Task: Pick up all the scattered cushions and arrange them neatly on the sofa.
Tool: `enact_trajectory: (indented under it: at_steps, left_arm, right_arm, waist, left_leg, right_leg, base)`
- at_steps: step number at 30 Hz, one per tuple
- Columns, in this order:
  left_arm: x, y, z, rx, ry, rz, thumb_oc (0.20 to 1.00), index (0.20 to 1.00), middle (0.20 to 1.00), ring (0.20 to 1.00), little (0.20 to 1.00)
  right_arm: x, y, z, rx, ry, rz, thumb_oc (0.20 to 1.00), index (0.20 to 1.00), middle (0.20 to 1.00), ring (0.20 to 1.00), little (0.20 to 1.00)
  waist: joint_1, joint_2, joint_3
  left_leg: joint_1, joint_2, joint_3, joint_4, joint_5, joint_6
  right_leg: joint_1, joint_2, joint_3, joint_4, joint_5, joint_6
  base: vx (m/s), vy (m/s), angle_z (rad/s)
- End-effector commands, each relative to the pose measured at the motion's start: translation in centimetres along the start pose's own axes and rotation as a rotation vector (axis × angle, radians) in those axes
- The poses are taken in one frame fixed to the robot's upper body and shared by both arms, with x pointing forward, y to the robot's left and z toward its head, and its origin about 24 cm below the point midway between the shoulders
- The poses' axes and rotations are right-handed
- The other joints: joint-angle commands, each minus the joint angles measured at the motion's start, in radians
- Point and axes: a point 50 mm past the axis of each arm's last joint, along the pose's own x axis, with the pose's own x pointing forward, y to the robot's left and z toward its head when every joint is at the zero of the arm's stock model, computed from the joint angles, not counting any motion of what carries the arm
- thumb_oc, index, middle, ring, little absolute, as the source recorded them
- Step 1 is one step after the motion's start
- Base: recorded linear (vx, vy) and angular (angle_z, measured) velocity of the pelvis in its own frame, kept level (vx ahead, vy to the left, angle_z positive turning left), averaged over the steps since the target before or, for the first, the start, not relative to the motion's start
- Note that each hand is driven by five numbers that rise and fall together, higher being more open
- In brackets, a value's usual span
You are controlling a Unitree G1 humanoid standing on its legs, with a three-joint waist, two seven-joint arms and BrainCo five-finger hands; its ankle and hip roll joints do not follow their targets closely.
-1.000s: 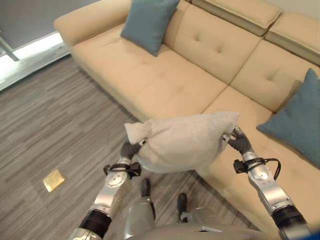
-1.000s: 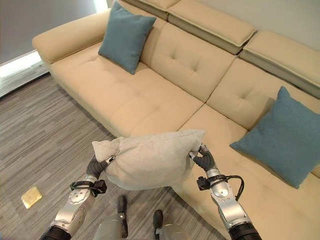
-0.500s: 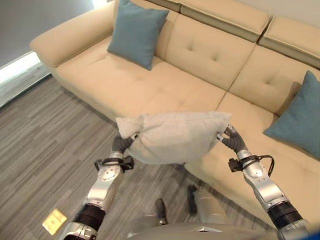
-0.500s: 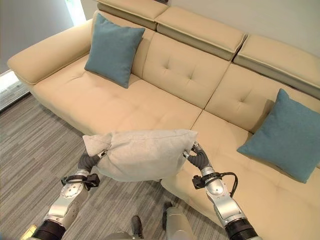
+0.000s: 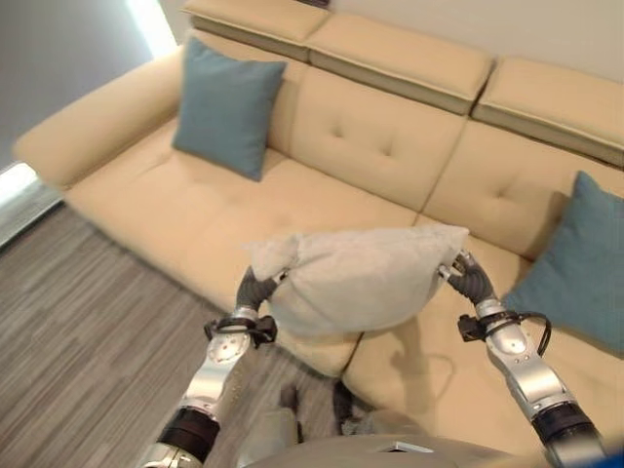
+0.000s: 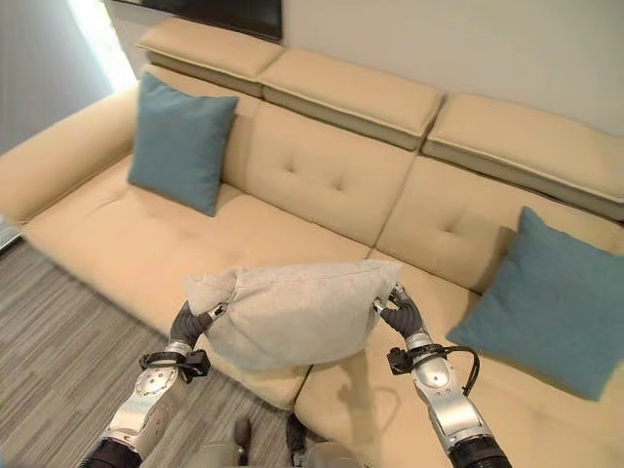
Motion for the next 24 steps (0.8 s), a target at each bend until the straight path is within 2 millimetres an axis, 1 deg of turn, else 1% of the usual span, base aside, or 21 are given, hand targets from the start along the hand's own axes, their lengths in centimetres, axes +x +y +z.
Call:
enact_trajectory:
  at_steps: [1,2,3,4,5,7,8,9,10,11,12,13,14,15,17,18,19,21,22,23,24]
  left_arm:
    - [0.7,-2.7,5.1,-0.023,-0.261,-0.133,0.2,0.2,0.2,0.2,0.2]
    - [0.7,-2.5,5.2,-0.009,-0.265,-0.134,0.2,0.2,0.2,0.2,0.2]
    - [0.7,-2.5,5.3,-0.005,-0.271,-0.138,0.2,0.2,0.2,0.2,0.2]
    - [0.7,-2.4,5.3,-0.002,-0.269,-0.136,0.2,0.2,0.2,0.2,0.2]
    - [0.7,-2.4,5.4,0.001,-0.272,-0.132,0.2,0.2,0.2,0.2,0.2]
    - [0.8,-2.1,5.6,0.011,-0.279,-0.124,0.2,0.2,0.2,0.2,0.2]
    - [0.8,-2.0,5.6,0.016,-0.282,-0.113,0.2,0.2,0.2,0.2,0.2]
    - [0.8,-1.6,5.9,0.018,-0.293,-0.093,0.2,0.2,0.2,0.2,0.2]
    - [0.7,-1.4,6.0,0.017,-0.3,-0.079,0.2,0.2,0.2,0.2,0.2]
    - [0.7,-1.2,6.1,0.019,-0.306,-0.075,0.2,0.2,0.2,0.2,0.2]
    - [0.7,-1.2,6.1,0.019,-0.306,-0.075,0.2,0.2,0.2,0.2,0.2]
    - [0.6,-0.9,6.1,0.024,-0.308,-0.062,0.2,0.2,0.2,0.2,0.2]
    - [0.6,-0.9,6.1,0.024,-0.308,-0.062,0.2,0.2,0.2,0.2,0.2]
    - [0.5,-0.7,6.0,0.028,-0.303,-0.056,0.2,0.2,0.2,0.2,0.2]
    - [0.6,-1.0,5.9,0.027,-0.299,-0.064,0.2,0.2,0.2,0.2,0.2]
    - [0.7,-1.2,6.0,0.019,-0.302,-0.073,0.2,0.2,0.2,0.2,0.2]
    - [0.8,-1.6,6.2,0.014,-0.306,-0.089,0.2,0.2,0.2,0.2,0.2]
    - [0.8,-1.7,6.5,0.012,-0.321,-0.088,0.2,0.2,0.2,0.2,0.2]
    - [0.9,-1.7,6.6,-0.009,-0.322,-0.08,0.2,0.2,0.2,0.2,0.2]
    - [0.9,-1.7,6.6,-0.009,-0.322,-0.08,0.2,0.2,0.2,0.2,0.2]
    - [0.9,-1.6,6.6,-0.032,-0.323,-0.062,0.2,0.2,0.2,0.2,0.2]
  right_arm:
    - [0.7,-1.1,3.5,0.041,-0.182,-0.029,0.2,0.2,0.2,0.2,0.2]
    - [0.9,-0.8,3.7,0.043,-0.188,-0.021,0.2,0.2,0.2,0.2,0.2]
    - [0.9,-0.8,3.8,0.043,-0.19,-0.026,0.2,0.2,0.2,0.2,0.2]
    - [0.9,-0.8,4.0,0.045,-0.197,-0.027,0.2,0.2,0.2,0.2,0.2]
    - [1.1,-0.6,4.2,0.042,-0.204,-0.027,0.2,0.2,0.2,0.2,0.2]
    - [1.3,-0.3,4.4,0.038,-0.209,-0.019,0.2,0.2,0.2,0.2,0.2]
    - [1.5,-0.1,4.7,0.038,-0.219,-0.016,0.2,0.2,0.2,0.2,0.2]
    - [1.7,0.4,4.9,0.04,-0.229,-0.008,0.2,0.2,0.2,0.2,0.2]
    - [1.8,0.5,5.1,0.042,-0.235,-0.007,0.2,0.2,0.2,0.2,0.2]
    - [1.8,0.6,5.1,0.044,-0.237,-0.006,0.2,0.2,0.2,0.2,0.2]
    - [1.8,0.6,5.1,0.044,-0.237,-0.006,0.2,0.2,0.2,0.2,0.2]
    - [1.8,0.8,5.2,0.043,-0.244,-0.001,0.2,0.2,0.2,0.2,0.2]
    - [1.8,0.8,5.2,0.043,-0.244,-0.001,0.2,0.2,0.2,0.2,0.2]
    - [1.9,0.8,5.3,0.036,-0.247,0.005,0.2,0.2,0.2,0.2,0.2]
    - [1.8,0.6,5.4,0.025,-0.254,0.001,0.2,0.2,0.2,0.2,0.2]
    - [1.7,0.1,5.4,0.021,-0.256,-0.012,0.2,0.2,0.2,0.2,0.2]
    - [1.6,-0.3,5.7,0.026,-0.269,-0.025,0.2,0.2,0.2,0.2,0.2]
    - [1.7,-0.5,5.9,0.021,-0.275,-0.028,0.2,0.2,0.2,0.2,0.2]
    - [1.9,-0.4,6.1,0.018,-0.277,-0.024,0.2,0.2,0.2,0.2,0.2]
    - [1.9,-0.4,6.1,0.018,-0.277,-0.024,0.2,0.2,0.2,0.2,0.2]
    - [2.0,-0.4,6.1,0.021,-0.274,-0.022,0.2,0.2,0.2,0.2,0.2]
  waist:
    - [0.004,0.026,-0.048]
    - [0.007,0.035,-0.053]
    - [0.005,0.04,-0.053]
    - [0.004,0.043,-0.054]
    - [0.005,0.046,-0.053]
    - [0.007,0.048,-0.053]
    - [0.008,0.051,-0.051]
    - [0.027,0.056,-0.045]
    - [0.041,0.058,-0.04]
    - [0.049,0.061,-0.042]
    - [0.047,0.061,-0.042]
    - [0.06,0.063,-0.043]
    - [0.057,0.064,-0.042]
    - [0.053,0.059,-0.047]
    - [0.041,0.05,-0.049]
    - [0.034,0.041,-0.05]
    - [0.027,0.026,-0.039]
    - [0.037,0.019,-0.021]
    - [0.043,0.017,-0.017]
    - [0.042,0.017,-0.017]
    - [0.045,0.015,-0.021]
  left_leg:
    - [0.067,0.029,0.142,0.029,0.052,0.001]
    - [0.093,0.022,0.17,0.007,0.047,0.019]
    - [0.105,0.022,0.202,-0.002,0.046,0.023]
    - [0.114,0.022,0.221,-0.01,0.043,0.027]
    - [0.12,0.017,0.24,-0.012,0.035,0.041]
    - [0.132,0.015,0.278,-0.018,0.025,0.052]
    - [0.135,0.017,0.297,-0.017,0.021,0.056]
    - [0.143,0.025,0.345,-0.024,0.015,0.056]
    - [0.159,0.031,0.368,-0.034,0.01,0.055]
    - [0.161,0.036,0.381,-0.044,0.013,0.053]
    - [0.162,0.035,0.378,-0.044,0.014,0.053]
    - [0.175,0.044,0.408,-0.06,0.015,0.048]
    - [0.176,0.044,0.406,-0.061,0.016,0.048]
    - [0.189,0.048,0.421,-0.073,0.018,0.043]
    - [0.187,0.05,0.412,-0.064,0.021,0.035]
    - [0.172,0.052,0.407,-0.026,0.014,0.021]
    - [0.13,0.062,0.393,0.074,0.003,-0.003]
    - [0.085,0.056,0.347,0.171,0.017,-0.024]
    - [0.069,0.046,0.314,0.186,0.013,-0.026]
    - [0.069,0.046,0.314,0.186,0.013,-0.026]
    - [0.072,0.055,0.283,0.155,-0.001,-0.02]
  right_leg:
    - [-0.018,-0.072,-0.057,0.15,-0.108,0.108]
    - [-0.023,-0.089,-0.044,0.166,-0.105,0.13]
    - [-0.024,-0.1,-0.041,0.172,-0.101,0.14]
    - [-0.029,-0.107,-0.041,0.179,-0.1,0.148]
    - [-0.038,-0.116,-0.037,0.189,-0.096,0.161]
    - [-0.047,-0.123,-0.027,0.197,-0.085,0.176]
    - [-0.059,-0.128,-0.039,0.204,-0.076,0.186]
    - [-0.087,-0.146,-0.121,0.221,-0.064,0.195]
    - [-0.093,-0.167,-0.211,0.235,-0.067,0.196]
    - [-0.099,-0.184,-0.275,0.235,-0.065,0.191]
    - [-0.098,-0.185,-0.278,0.235,-0.066,0.191]
    - [-0.102,-0.216,-0.417,0.236,-0.067,0.181]
    - [-0.1,-0.216,-0.42,0.236,-0.067,0.181]
    - [-0.096,-0.214,-0.437,0.212,-0.068,0.176]
    - [-0.077,-0.189,-0.392,0.178,-0.078,0.166]
    - [-0.056,-0.179,-0.385,0.138,-0.075,0.154]
    - [-0.037,-0.165,-0.375,0.114,-0.079,0.137]
    - [-0.029,-0.161,-0.375,0.112,-0.077,0.124]
    - [-0.031,-0.16,-0.371,0.115,-0.081,0.12]
    - [-0.031,-0.16,-0.372,0.115,-0.081,0.12]
    - [-0.03,-0.157,-0.353,0.117,-0.083,0.122]
  base:
    - [0.21,0.242,-0.88]
    - [0.18,0.251,-0.5]
    - [0.14,0.26,-0.51]
    - [0.07,0.195,-0.44]
    - [0.05,0.172,-0.68]
    - [0.04,0.124,-0.74]
    - [-0.01,0.111,-0.72]
    - [-0.03,0.11,-0.73]
    - [-0.04,0.078,-1.0]
    - [-0.02,0.033,-1.61]
    - [-0.02,0.021,-1.65]
    - [0.0,0.01,-1.06]
    - [0.02,-0.025,-0.21]
    - [0.06,-0.069,-0.08]
    - [0.07,-0.134,-0.15]
    - [0.02,-0.233,0.15]
    - [-0.02,-0.242,0.25]
    - [-0.05,-0.142,0.32]
    - [-0.03,-0.039,0.19]
    - [0.0,0.0,0.0]
    - [0.0,0.0,0.0]
